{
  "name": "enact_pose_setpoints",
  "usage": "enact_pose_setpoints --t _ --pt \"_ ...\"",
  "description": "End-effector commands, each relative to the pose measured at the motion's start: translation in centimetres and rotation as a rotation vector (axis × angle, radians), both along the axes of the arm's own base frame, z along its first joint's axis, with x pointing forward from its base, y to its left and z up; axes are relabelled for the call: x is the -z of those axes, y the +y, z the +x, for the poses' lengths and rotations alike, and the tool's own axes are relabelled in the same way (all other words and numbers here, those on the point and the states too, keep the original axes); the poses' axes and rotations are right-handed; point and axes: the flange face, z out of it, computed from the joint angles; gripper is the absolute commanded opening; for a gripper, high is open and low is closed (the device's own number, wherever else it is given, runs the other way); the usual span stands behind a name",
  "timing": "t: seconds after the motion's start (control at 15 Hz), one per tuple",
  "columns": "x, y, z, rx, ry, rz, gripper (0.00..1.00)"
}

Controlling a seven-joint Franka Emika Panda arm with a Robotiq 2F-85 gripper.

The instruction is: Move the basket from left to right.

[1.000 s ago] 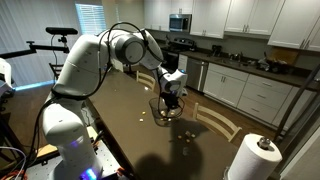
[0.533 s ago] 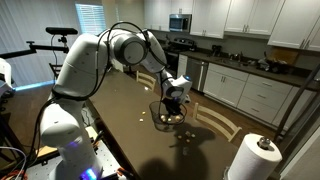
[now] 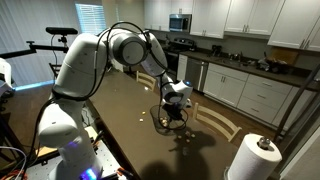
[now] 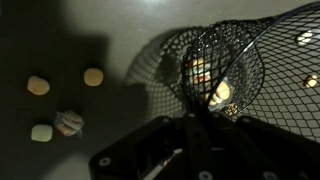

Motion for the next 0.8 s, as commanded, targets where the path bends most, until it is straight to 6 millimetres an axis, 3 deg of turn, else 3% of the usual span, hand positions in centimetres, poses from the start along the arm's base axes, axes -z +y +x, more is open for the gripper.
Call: enact_pose_setpoints --t 0.0,0.73 --pt "0.1 -0.5 -0.9 -0.013 -0.042 0.006 0.04" --pt "2.0 -2.1 -1.4 -0.042 -0.098 0.015 0.04"
